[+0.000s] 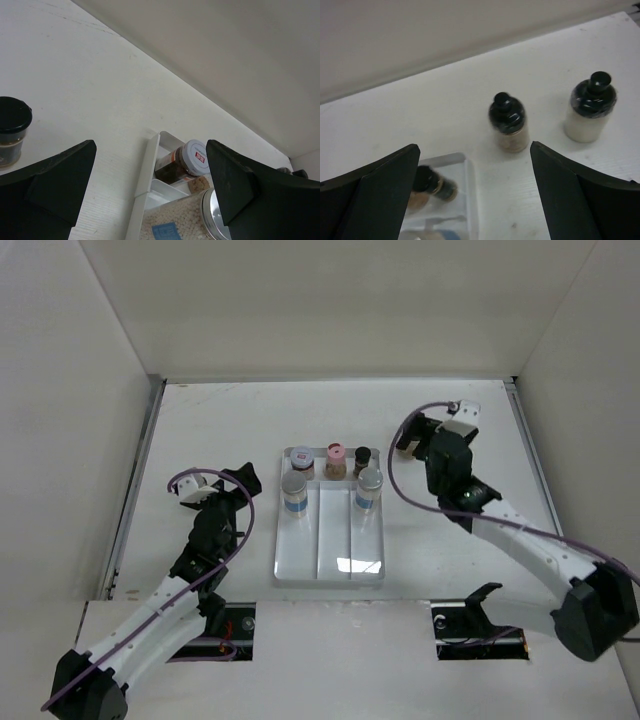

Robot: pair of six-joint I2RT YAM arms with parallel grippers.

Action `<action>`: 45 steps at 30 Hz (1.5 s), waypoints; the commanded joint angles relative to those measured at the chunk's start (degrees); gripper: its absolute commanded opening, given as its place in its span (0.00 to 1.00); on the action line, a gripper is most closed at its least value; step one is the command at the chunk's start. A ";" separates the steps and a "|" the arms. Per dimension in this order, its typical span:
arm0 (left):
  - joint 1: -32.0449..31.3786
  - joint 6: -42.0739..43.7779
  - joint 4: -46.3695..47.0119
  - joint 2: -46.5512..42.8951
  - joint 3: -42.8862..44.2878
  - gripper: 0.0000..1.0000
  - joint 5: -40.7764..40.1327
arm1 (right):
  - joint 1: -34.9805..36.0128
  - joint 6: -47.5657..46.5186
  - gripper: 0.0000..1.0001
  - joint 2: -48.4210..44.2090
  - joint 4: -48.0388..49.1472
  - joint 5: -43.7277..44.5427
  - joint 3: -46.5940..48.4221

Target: Organize the condiment bottles

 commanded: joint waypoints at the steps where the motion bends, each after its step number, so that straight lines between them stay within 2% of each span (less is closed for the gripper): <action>1: -0.06 -0.23 2.59 -1.15 -0.18 0.93 0.09 | -6.46 1.24 1.00 9.22 -7.96 -7.60 7.61; 7: 0.38 -0.23 2.50 -0.79 0.00 0.93 0.97 | -12.88 0.53 1.00 22.77 -8.68 -12.08 16.15; 10: 0.55 -0.23 2.85 -0.01 -0.18 0.93 0.97 | -14.47 1.24 0.99 25.94 -7.89 -14.12 18.18; 12: 0.64 -0.23 2.85 0.43 0.00 0.93 1.14 | -14.74 0.80 0.92 28.05 -7.19 -15.61 19.23; 19: 0.47 -0.23 3.11 0.87 0.08 0.93 1.23 | -15.53 0.18 0.89 34.21 -6.66 -17.46 21.69; 27: 0.03 -0.31 3.82 2.11 0.00 0.93 1.15 | -15.27 -1.40 0.62 37.82 -3.94 -15.45 22.76; 32: -0.15 -0.31 4.43 2.72 0.00 0.93 1.23 | -13.69 -2.63 0.59 32.13 0.10 -10.70 17.93; 38: -0.67 -0.40 4.52 2.63 0.00 0.93 1.23 | -9.04 -5.96 0.59 14.65 0.90 -4.72 11.16; 42: -1.38 -0.49 4.61 2.28 0.00 0.93 0.71 | -1.75 -9.39 0.59 2.95 -0.15 -3.23 9.39; 45: -1.11 -0.49 4.61 2.28 0.08 0.93 1.05 | 5.80 -9.83 0.59 -2.16 -1.47 -2.70 10.00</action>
